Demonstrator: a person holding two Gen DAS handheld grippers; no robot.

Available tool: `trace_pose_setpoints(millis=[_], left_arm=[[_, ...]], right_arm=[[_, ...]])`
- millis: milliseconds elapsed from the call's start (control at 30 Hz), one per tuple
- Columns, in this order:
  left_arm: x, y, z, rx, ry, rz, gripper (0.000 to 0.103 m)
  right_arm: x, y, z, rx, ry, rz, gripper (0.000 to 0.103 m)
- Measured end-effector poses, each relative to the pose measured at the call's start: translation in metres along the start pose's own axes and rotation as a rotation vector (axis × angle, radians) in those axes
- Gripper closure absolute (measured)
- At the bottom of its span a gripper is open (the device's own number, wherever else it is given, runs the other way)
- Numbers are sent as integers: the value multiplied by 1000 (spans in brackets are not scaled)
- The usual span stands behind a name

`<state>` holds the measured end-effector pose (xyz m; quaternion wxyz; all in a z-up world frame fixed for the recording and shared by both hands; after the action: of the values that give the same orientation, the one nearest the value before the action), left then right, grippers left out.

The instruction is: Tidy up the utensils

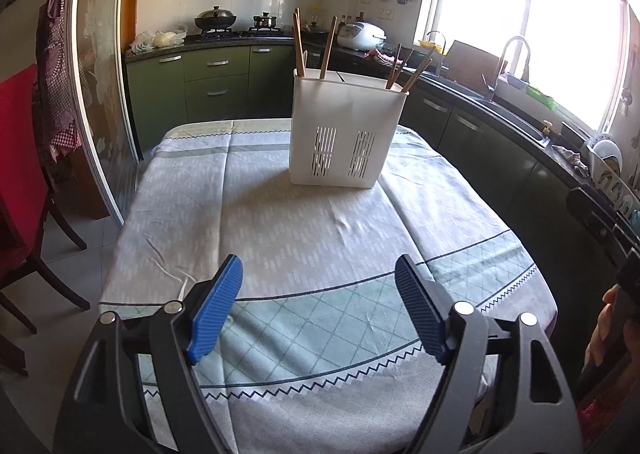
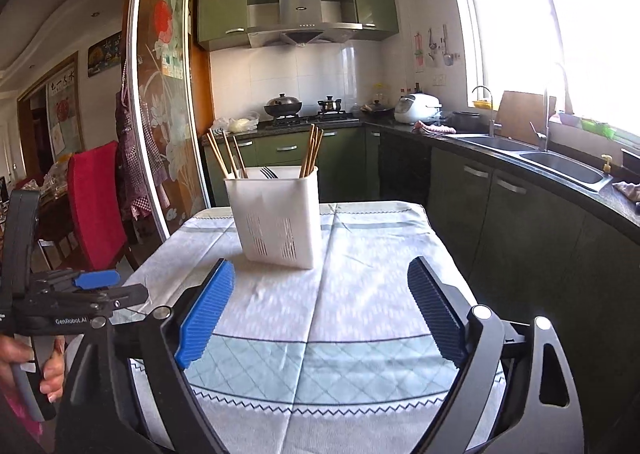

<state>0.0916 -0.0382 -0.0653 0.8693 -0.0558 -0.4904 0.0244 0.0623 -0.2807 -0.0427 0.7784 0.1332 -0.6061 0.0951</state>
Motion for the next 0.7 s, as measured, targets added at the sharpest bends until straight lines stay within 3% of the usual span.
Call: trace_pose_setpoints(millis=[67, 233, 467, 700], left_arm=[[-5, -3, 7, 10, -31, 0, 14], [-9, -7, 35, 54, -118, -28, 7], [-14, 8, 72, 76, -141, 28, 7], [-30, 13, 95, 149, -163, -25, 7]], right_arm=[[-11, -2, 11, -5, -10, -11, 5], [-14, 3, 32, 10, -36, -5, 5], [3, 21, 55, 9, -107, 29, 5], [6, 32, 74, -2, -130, 57, 5]])
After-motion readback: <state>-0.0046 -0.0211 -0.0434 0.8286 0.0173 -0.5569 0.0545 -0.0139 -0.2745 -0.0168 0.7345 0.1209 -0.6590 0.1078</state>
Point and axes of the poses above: each gripper's, at about its wrist camera, not at the fingertips, and z roughly against the way its jaws point, y to its left, x to its top, the point moved 1 cm from there along -z, roughly the way its jaws point, and after that the axes turned 9 degrees about -y, right-handed, at the moved point
